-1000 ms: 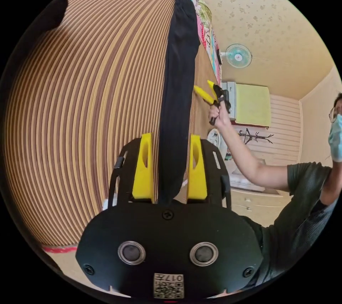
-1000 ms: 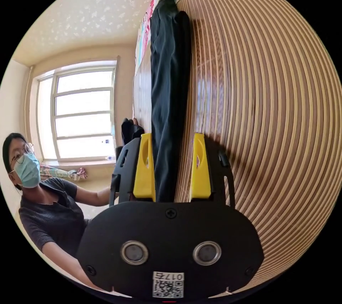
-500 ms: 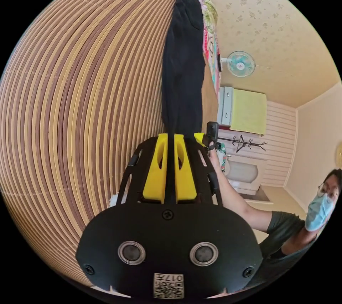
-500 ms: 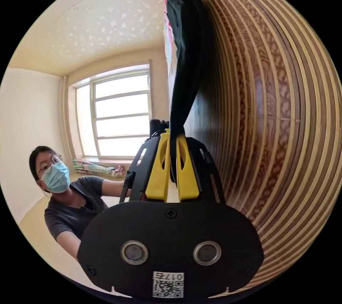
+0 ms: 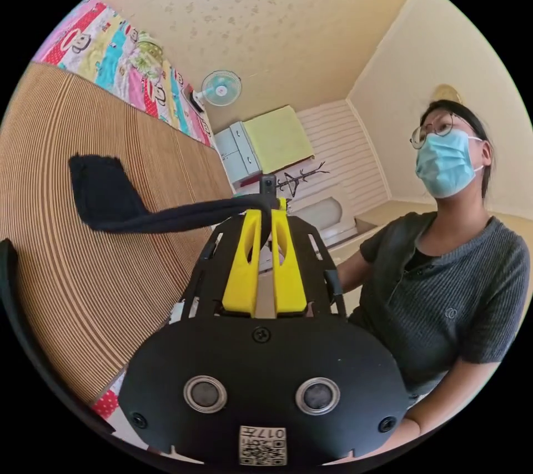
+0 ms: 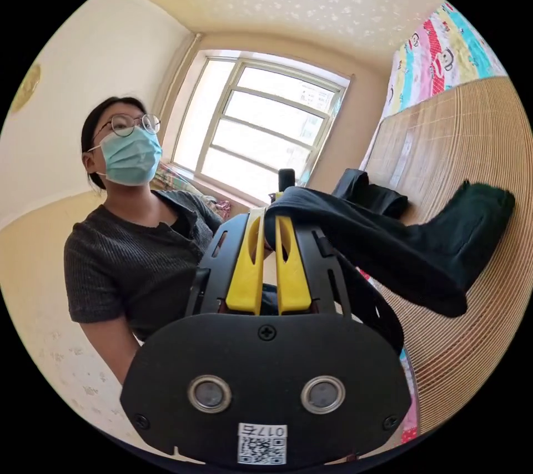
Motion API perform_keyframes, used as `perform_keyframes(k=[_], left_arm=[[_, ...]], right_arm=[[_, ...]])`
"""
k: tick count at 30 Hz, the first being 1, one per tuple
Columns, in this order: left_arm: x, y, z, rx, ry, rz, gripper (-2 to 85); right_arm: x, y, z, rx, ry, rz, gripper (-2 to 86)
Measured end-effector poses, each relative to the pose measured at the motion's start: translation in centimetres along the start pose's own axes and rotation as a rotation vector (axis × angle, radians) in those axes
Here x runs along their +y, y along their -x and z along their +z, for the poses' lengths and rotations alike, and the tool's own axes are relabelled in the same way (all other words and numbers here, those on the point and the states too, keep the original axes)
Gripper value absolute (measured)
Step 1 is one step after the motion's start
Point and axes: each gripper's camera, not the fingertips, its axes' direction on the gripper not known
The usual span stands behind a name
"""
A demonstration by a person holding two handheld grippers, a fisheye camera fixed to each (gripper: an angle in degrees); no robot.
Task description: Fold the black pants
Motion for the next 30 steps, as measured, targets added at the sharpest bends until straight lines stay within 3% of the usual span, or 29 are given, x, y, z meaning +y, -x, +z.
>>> perform_keyframes(k=[4, 7, 11, 17, 22, 27, 30], left_arm=[[0.0, -9.8, -0.4, 0.077, 0.025, 0.126, 3.5], [-2.2, -15.8, -0.7, 0.107, 0.031, 0.220, 3.7], [-7.4, -16.5, -0.6, 0.002, 0.009, 0.154, 3.8], [-13.2, -4.6, 1.6, -0.228, 0.027, 0.030, 3.8], [-13.9, 8.3, 3.3, -0.369, 0.135, -0.088, 3.8], [-4.4, 18.1, 4.5, -0.448, 0.292, -0.209, 4.1], [3.9, 22.5, 4.7, -0.458, 0.350, -0.360, 5.5]], right_arm=[[-0.9, 9.4, 2.1, -0.003, 0.027, -0.163, 0.8], [-3.2, 13.9, 2.2, 0.107, 0.021, -0.246, 1.0], [-8.0, 11.9, 1.3, 0.356, 0.063, -0.177, 1.3], [-12.0, -2.9, -1.5, 0.437, 0.057, 0.002, 1.7], [-10.0, -12.7, 0.5, 0.549, 0.130, 0.199, 2.2], [-0.4, -18.1, 5.6, 0.559, 0.174, 0.350, 3.7], [7.4, -22.5, 8.0, 0.539, 0.175, 0.554, 6.9]])
